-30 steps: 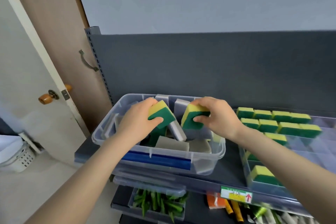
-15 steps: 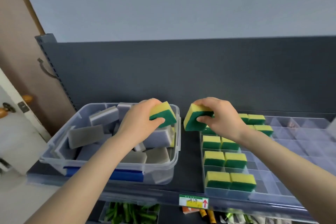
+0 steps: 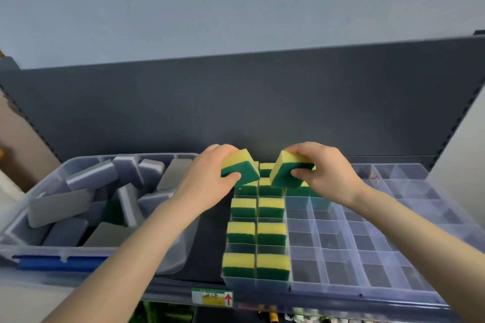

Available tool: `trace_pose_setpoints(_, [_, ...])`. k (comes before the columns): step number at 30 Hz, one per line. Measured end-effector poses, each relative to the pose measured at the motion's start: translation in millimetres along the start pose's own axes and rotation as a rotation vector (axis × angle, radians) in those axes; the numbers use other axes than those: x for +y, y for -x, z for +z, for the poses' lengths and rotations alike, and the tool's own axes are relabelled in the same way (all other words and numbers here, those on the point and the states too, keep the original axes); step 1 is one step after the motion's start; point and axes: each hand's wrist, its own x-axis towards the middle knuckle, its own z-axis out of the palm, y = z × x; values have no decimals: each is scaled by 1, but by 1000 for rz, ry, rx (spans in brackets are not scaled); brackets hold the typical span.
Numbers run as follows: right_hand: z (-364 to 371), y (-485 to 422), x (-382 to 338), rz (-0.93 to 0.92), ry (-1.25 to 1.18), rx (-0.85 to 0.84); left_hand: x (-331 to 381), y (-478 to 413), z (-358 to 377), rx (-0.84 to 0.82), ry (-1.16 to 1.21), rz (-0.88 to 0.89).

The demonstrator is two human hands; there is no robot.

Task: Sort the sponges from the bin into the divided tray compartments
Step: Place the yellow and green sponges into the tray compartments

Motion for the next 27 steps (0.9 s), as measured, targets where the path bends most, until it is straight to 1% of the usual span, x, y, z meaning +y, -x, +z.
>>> trace_pose_setpoints(6, [-26, 25, 52, 70, -11, -10, 44, -8, 47, -46, 89, -15])
trace_pose_setpoints(11, [-25, 44, 85, 145, -22, -23, 61, -12, 77, -131, 70, -14])
trace_pose_setpoints(19, [-17, 52, 104, 198, -34, -65, 63, -32, 97, -269, 54, 26])
trace_pose_setpoints(27, [-7, 48, 110, 221, 7, -124, 58, -44, 108, -333, 2, 63])
